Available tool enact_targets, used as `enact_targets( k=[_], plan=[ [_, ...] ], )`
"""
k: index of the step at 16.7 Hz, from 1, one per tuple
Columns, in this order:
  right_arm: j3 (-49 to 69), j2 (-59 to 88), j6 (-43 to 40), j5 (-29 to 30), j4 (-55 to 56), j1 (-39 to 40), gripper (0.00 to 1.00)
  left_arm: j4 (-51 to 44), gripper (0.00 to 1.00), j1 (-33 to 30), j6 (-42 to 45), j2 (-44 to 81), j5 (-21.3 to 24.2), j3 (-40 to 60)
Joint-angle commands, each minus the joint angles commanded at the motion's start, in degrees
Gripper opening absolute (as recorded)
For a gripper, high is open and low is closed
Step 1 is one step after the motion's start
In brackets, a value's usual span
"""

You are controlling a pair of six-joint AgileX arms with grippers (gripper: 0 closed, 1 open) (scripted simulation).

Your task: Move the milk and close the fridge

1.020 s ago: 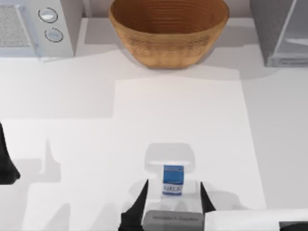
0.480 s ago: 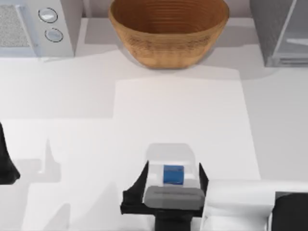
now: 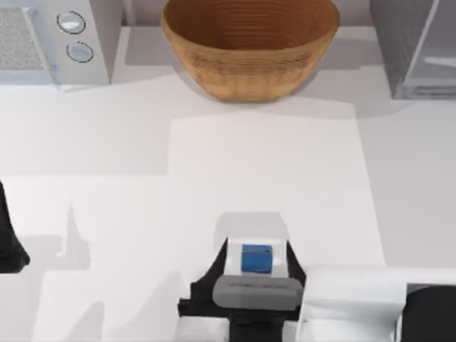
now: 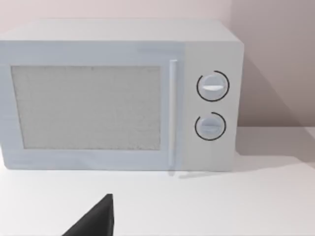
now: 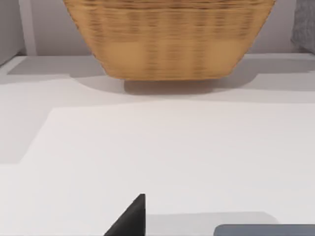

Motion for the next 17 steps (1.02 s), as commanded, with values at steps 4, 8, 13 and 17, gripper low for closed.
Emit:
enact_targets(
  k=[4,8,13,17],
  plan=[
    [0.0,0.0,0.0,0.0,0.0,0.0,0.32,0.0,1.0,0.0,0.0,0.0,0.0,0.0],
    [0.0,0.0,0.0,0.0,0.0,0.0,0.02,0.0,1.0,0.0,0.0,0.0,0.0,0.0],
    [0.0,0.0,0.0,0.0,0.0,0.0,0.0,0.0,1.0,0.0,0.0,0.0,0.0,0.0],
    [-0.1,-0.1,0.0,0.0,-0.1,0.1,0.0,0.0,1.0,0.0,0.0,0.0,0.0,0.0]
  ],
)
